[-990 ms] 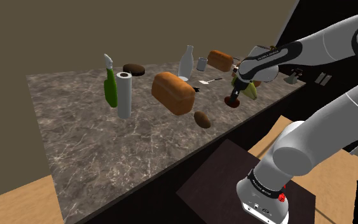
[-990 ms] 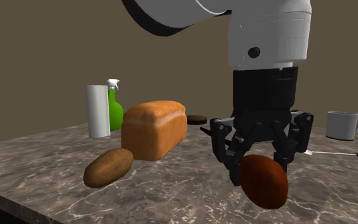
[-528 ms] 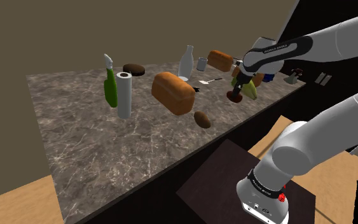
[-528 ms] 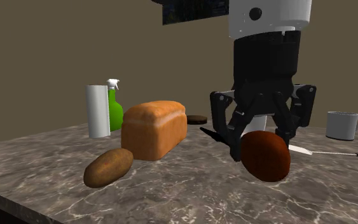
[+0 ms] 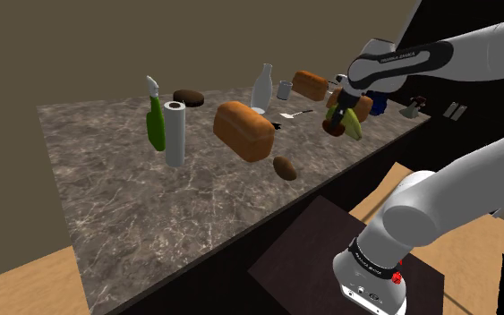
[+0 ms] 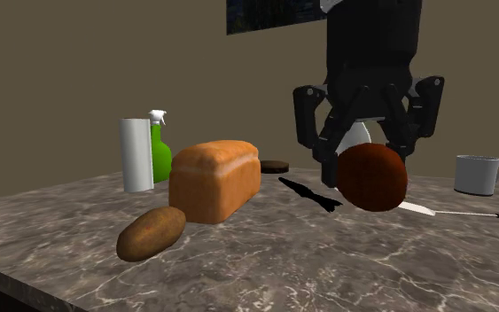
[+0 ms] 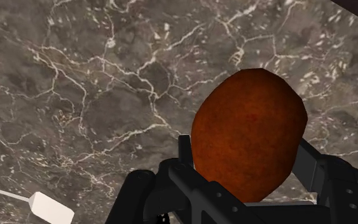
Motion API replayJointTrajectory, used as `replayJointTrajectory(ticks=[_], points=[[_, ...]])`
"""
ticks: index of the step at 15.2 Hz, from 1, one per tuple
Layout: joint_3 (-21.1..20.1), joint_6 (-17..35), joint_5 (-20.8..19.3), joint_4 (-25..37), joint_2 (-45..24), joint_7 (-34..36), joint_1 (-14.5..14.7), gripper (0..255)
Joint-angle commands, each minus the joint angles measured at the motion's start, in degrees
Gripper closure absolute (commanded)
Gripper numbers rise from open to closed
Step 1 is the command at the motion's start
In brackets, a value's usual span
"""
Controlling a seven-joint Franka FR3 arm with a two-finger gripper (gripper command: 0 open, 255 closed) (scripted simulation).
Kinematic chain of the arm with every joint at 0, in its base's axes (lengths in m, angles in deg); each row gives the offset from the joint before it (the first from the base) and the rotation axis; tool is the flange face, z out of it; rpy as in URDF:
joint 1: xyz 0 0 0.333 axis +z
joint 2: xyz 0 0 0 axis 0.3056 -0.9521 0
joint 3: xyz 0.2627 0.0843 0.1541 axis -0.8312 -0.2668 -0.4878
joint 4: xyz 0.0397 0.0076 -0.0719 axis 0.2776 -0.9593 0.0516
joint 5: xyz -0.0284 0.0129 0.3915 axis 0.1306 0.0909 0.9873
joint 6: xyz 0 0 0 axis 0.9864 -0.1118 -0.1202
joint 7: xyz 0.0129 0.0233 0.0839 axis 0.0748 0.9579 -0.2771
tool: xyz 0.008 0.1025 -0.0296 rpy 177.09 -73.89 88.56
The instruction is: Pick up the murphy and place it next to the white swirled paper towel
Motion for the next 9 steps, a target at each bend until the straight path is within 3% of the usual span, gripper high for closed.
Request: replayJointTrajectory(ticks=[1,9], points=[[-0.43,-1.87,-0.05,1.19,0.70,0.07,-0.12,255],[-2.13,-8.45,0.13,5.86,2.66,0.51,-0.19,255]])
